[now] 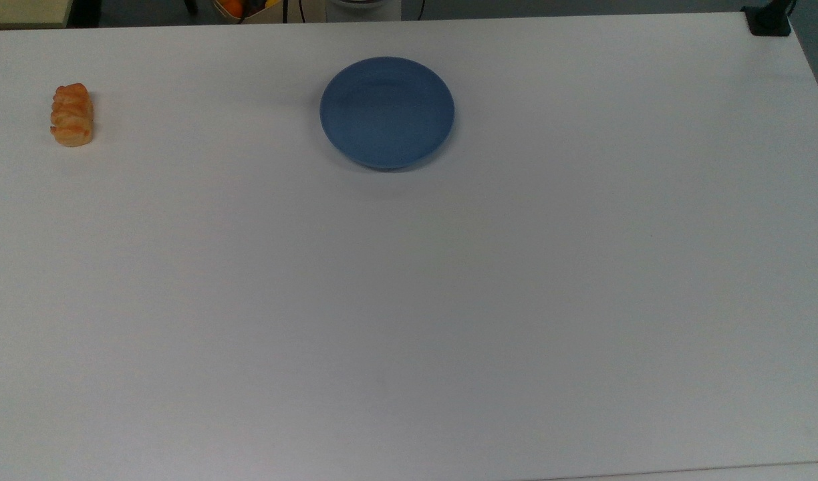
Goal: Put the bread on the table
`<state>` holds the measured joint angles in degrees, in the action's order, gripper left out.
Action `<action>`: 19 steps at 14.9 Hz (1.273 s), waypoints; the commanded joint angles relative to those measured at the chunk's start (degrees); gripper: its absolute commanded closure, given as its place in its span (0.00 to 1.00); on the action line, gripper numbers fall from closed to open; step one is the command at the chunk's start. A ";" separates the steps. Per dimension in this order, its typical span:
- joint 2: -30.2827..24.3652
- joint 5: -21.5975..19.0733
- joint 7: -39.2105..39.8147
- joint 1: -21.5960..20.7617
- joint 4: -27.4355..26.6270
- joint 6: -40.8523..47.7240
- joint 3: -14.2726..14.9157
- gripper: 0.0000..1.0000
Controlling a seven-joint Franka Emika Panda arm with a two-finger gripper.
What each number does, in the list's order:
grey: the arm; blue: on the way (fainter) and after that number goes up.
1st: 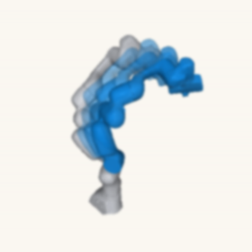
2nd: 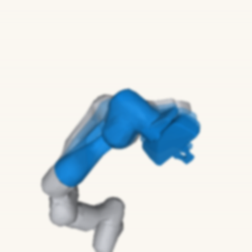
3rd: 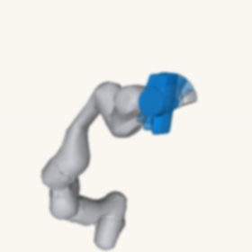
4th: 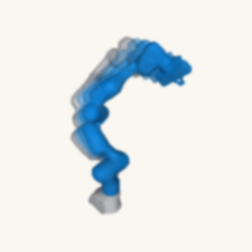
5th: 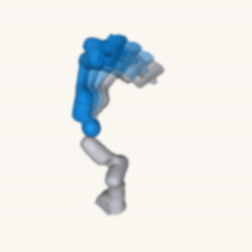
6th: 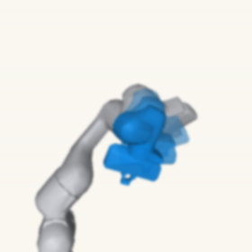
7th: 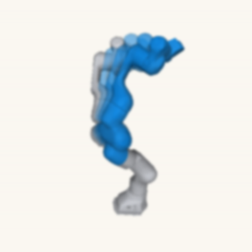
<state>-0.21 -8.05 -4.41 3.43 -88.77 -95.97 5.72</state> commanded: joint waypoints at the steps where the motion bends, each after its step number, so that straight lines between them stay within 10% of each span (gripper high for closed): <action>1: -2.95 -0.65 -2.36 0.17 -2.20 2.80 -4.48 0.00; 19: -1.72 3.30 13.55 -8.53 -6.51 -6.60 -1.95 0.00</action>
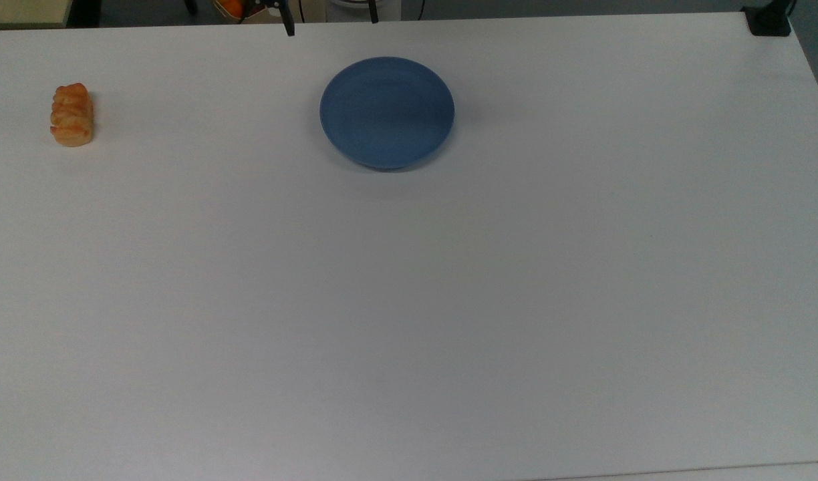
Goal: Put the bread on the table
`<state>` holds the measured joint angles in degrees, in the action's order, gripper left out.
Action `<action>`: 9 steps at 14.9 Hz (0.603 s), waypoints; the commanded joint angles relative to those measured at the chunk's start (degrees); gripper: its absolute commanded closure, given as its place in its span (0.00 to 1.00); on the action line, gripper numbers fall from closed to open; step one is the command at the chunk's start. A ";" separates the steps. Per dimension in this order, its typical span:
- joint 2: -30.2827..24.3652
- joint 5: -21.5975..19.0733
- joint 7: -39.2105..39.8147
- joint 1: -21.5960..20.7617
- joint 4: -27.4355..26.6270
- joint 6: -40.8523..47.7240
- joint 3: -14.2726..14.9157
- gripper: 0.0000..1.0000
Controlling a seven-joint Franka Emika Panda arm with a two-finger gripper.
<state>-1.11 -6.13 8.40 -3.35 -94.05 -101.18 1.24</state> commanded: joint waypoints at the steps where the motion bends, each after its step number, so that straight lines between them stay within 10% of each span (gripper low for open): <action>1: -0.74 1.39 0.75 -2.44 -1.22 -1.47 3.41 0.00; 9: -0.74 1.30 0.75 -2.63 -1.22 -1.12 3.86 0.00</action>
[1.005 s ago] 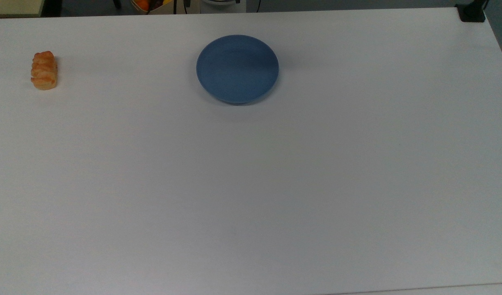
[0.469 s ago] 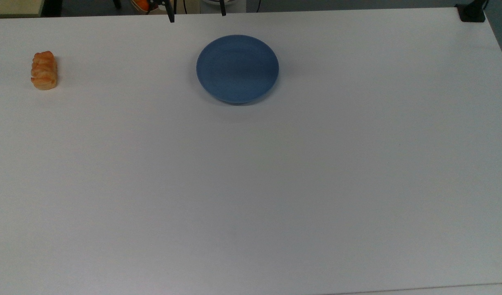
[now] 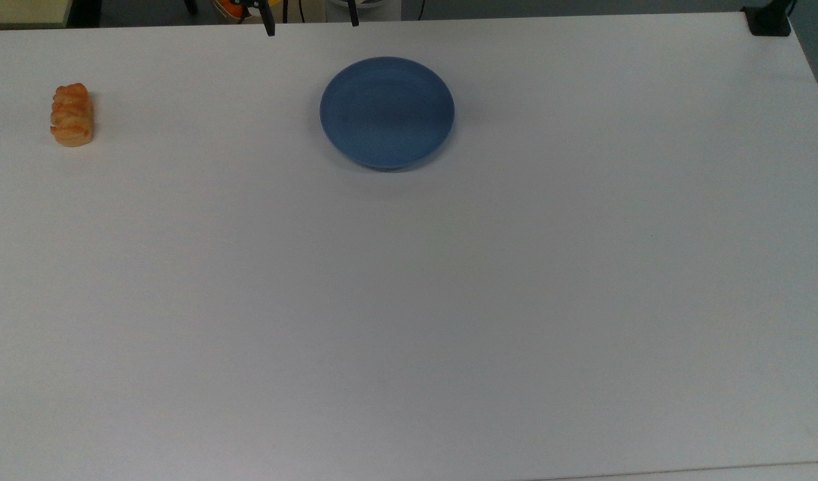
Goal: Put the bread on the table
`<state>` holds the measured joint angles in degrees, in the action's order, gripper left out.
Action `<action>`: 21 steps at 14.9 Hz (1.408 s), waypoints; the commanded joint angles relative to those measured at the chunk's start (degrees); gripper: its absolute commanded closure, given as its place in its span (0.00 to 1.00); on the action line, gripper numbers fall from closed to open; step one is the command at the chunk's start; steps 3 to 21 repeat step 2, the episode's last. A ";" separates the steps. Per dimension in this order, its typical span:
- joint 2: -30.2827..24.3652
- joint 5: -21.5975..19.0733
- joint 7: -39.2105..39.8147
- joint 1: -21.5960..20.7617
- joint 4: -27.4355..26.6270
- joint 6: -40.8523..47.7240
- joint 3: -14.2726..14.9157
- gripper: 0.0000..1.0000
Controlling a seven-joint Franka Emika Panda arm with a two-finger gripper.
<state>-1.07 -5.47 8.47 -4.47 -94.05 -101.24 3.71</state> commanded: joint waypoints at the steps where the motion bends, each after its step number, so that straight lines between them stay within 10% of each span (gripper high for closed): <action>1: -0.78 0.63 0.67 -1.50 -1.31 -1.15 1.30 0.00; 21: -0.78 0.63 0.67 -1.50 -1.22 -1.15 1.30 0.00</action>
